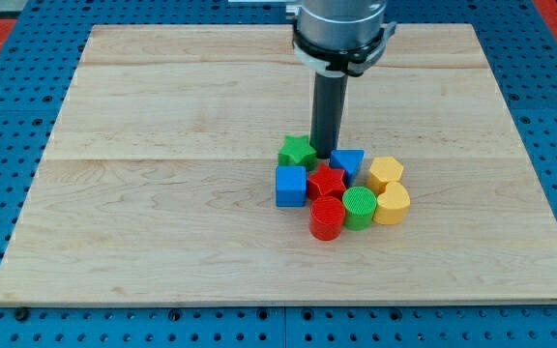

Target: Move the yellow heart to the right side of the blue triangle

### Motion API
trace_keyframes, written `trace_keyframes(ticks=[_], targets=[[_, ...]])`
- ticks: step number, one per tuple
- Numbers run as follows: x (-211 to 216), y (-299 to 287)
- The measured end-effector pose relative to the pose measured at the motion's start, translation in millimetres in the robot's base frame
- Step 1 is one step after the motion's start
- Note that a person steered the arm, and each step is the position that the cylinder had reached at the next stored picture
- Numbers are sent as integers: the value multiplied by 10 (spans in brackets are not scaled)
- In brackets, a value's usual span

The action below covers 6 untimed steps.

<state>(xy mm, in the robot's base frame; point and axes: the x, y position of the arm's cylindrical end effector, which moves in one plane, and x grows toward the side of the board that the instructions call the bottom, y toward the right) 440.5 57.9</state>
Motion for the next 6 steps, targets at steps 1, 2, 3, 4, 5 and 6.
trace_keyframes(ticks=[1, 2, 3, 4, 5, 6], targets=[[5, 1127], [251, 1987], [1316, 1778], [1281, 808], [764, 819], [507, 936]])
